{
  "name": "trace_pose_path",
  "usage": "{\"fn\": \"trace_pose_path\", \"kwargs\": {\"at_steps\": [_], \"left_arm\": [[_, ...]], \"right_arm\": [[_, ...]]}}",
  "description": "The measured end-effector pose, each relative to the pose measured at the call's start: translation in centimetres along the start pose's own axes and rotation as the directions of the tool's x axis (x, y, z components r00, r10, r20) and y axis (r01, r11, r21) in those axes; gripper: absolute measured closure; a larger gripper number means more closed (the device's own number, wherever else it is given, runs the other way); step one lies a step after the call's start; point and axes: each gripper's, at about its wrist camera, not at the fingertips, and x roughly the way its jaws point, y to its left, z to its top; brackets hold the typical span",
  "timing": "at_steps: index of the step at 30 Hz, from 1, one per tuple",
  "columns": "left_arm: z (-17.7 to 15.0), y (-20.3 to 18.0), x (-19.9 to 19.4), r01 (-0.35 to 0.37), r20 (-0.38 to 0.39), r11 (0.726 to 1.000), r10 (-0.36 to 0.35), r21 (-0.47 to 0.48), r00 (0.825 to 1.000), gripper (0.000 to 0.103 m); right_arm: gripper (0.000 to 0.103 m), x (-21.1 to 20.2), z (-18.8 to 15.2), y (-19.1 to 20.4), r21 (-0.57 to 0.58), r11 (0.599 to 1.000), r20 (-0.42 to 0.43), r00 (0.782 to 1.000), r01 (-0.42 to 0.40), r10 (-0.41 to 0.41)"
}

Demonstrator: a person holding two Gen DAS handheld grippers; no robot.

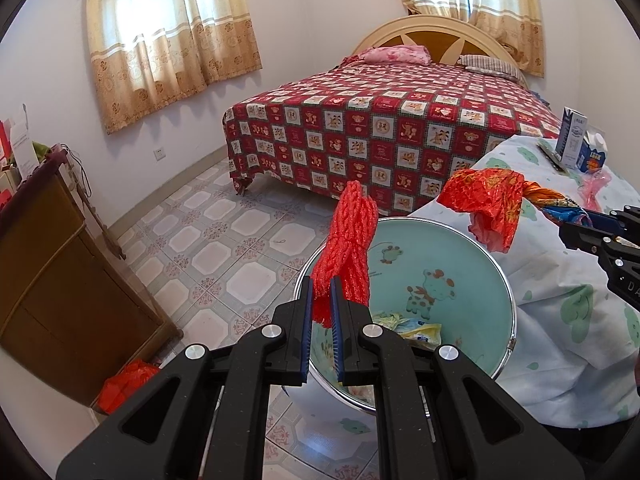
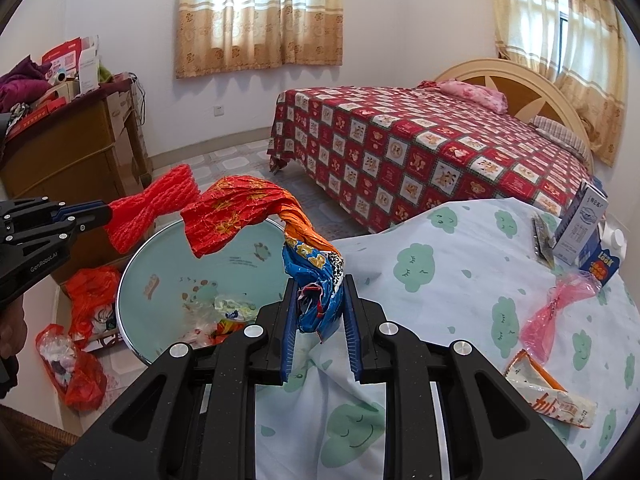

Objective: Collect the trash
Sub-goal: 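Hold the red mesh and snack wrapper above the teal bucket with both tools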

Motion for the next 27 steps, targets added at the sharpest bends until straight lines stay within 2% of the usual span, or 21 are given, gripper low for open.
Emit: {"fn": "trace_pose_path", "kwargs": {"at_steps": [22,27], "left_arm": [[0.0,0.1,0.0,0.001,-0.001,1.000,-0.001,-0.001,1.000,0.094],[0.0,0.1,0.0,0.006,0.000,1.000,-0.006,0.000,1.000,0.092]], "right_arm": [[0.081,0.3,0.0,0.6,-0.007,1.000,-0.005,1.000,-0.007,0.007],[0.080,0.6,0.0,1.2,-0.017,0.999,-0.012,0.999,-0.036,0.036]]}}
